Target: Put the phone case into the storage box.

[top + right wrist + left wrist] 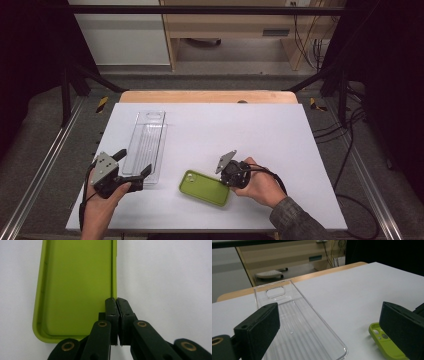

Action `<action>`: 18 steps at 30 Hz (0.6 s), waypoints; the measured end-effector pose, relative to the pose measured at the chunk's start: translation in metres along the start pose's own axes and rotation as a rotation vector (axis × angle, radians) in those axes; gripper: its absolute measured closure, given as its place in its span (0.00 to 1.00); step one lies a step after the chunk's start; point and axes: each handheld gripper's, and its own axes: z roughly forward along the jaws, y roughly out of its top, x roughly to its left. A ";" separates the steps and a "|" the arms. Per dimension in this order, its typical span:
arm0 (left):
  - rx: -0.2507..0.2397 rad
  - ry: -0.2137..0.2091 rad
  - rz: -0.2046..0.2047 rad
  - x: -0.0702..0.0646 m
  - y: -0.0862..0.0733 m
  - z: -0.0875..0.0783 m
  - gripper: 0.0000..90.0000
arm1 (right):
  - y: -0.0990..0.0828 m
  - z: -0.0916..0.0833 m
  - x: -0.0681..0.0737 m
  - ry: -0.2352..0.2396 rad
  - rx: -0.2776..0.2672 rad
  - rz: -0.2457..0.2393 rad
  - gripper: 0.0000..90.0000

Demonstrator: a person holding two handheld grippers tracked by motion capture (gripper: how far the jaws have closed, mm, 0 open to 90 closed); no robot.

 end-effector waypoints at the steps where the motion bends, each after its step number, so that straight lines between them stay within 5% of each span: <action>1: 0.014 -0.002 0.000 -0.002 0.004 0.002 0.03 | 0.000 -0.002 0.000 -0.009 -0.005 0.002 0.98; 9: 0.157 -0.040 0.035 -0.014 0.029 0.029 0.05 | 0.003 -0.020 -0.002 -0.082 -0.046 0.002 0.98; 14: 0.221 -0.087 -0.009 -0.018 0.041 0.043 0.06 | 0.004 -0.027 -0.004 -0.114 -0.070 0.005 0.98; 18: 0.278 -0.090 -0.005 -0.021 0.049 0.053 0.09 | 0.006 -0.031 -0.004 -0.133 -0.080 0.002 0.98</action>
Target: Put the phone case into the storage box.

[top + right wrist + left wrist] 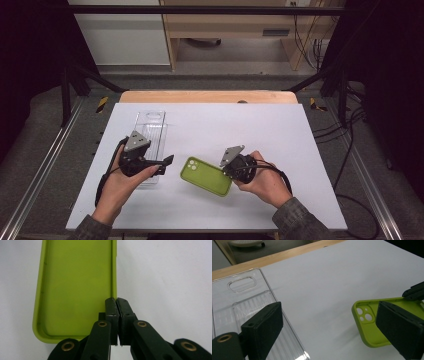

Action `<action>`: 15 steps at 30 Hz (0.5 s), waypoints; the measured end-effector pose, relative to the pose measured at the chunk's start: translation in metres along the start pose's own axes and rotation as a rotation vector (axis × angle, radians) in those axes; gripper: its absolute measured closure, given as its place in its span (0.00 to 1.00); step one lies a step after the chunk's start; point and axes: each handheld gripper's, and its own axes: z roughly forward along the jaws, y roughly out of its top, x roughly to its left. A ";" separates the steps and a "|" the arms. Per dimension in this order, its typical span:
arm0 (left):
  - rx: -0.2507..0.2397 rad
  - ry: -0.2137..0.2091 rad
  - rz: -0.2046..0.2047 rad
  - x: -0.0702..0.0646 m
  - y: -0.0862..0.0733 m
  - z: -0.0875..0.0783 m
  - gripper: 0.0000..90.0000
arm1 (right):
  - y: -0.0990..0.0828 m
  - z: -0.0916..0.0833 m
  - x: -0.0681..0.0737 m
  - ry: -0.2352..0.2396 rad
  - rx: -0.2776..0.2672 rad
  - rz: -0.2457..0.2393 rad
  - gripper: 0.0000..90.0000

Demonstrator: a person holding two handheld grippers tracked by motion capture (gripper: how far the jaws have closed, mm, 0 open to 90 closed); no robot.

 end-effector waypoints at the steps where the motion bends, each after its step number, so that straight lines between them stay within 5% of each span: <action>1: 0.011 -0.002 0.001 -0.001 0.002 0.001 0.09 | 0.001 -0.001 0.000 -0.006 -0.003 -0.004 0.98; 15: 0.151 -0.055 0.044 -0.016 0.021 0.018 0.32 | 0.006 -0.005 0.001 -0.075 -0.034 -0.012 0.98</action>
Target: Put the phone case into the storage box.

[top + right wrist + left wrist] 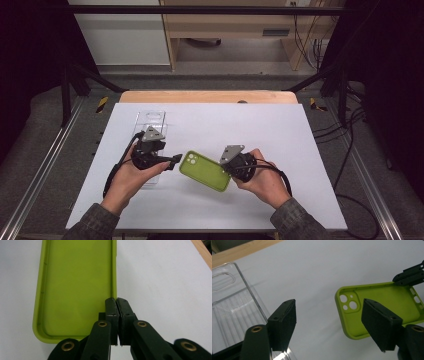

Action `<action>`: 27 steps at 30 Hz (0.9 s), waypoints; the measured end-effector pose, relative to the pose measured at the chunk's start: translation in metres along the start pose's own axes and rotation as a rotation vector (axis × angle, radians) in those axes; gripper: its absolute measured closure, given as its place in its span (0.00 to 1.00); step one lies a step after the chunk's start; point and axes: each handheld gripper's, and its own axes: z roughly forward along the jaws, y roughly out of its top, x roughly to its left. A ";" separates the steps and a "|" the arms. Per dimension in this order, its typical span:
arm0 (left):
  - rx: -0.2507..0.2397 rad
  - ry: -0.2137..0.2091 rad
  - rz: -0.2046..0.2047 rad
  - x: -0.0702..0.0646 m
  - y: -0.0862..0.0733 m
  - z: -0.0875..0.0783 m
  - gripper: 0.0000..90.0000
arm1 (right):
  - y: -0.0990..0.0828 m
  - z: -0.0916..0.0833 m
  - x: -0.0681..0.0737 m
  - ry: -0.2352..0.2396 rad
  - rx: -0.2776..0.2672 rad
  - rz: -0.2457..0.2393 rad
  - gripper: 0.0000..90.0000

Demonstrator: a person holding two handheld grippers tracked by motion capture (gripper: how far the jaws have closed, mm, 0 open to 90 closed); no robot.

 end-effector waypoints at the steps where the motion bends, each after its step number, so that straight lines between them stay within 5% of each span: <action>1: 0.006 -0.008 -0.002 -0.001 0.002 0.001 0.33 | 0.000 0.000 0.000 -0.001 0.000 0.003 0.98; 14: 0.060 -0.037 -0.004 -0.004 0.022 0.008 0.49 | 0.005 -0.004 0.000 -0.037 -0.030 -0.003 0.98; 27: 0.124 -0.043 -0.008 -0.003 0.025 0.014 0.62 | 0.009 -0.010 0.001 -0.056 -0.045 -0.007 0.98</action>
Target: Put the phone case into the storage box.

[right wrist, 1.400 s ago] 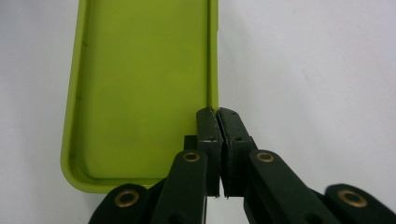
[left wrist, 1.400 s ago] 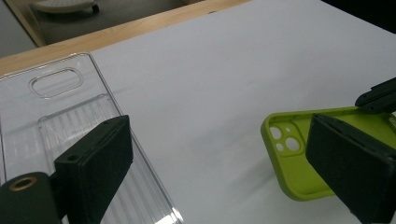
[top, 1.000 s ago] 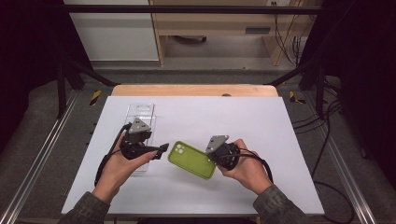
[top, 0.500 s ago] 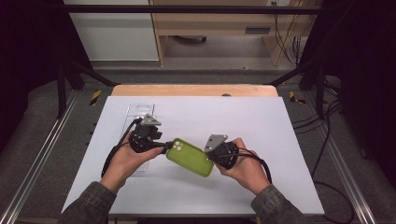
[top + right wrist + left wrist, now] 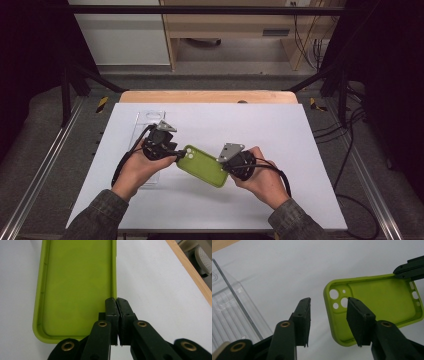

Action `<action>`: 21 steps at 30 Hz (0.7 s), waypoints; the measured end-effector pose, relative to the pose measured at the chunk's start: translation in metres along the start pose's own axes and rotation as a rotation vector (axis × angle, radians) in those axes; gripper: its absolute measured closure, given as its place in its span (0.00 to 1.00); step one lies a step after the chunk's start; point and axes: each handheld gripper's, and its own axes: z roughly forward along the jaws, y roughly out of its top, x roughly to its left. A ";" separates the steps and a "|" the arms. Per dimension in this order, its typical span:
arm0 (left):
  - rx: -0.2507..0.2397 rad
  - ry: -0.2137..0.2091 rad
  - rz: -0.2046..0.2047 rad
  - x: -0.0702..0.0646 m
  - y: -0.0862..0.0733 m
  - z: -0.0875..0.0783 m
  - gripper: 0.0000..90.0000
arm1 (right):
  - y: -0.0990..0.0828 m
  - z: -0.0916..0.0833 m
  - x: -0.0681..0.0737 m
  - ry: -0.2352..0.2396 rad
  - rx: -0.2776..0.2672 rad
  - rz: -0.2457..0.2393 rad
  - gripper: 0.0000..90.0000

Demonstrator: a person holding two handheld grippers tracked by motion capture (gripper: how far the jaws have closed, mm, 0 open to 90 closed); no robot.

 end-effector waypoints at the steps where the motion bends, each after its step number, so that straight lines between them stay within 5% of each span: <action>1: 0.007 -0.001 0.001 0.000 0.000 0.000 0.63 | 0.000 -0.001 0.000 -0.005 0.007 -0.001 0.98; 21: 0.065 -0.004 -0.009 -0.004 0.005 0.008 0.78 | 0.002 -0.004 0.004 -0.008 -0.003 -0.007 0.98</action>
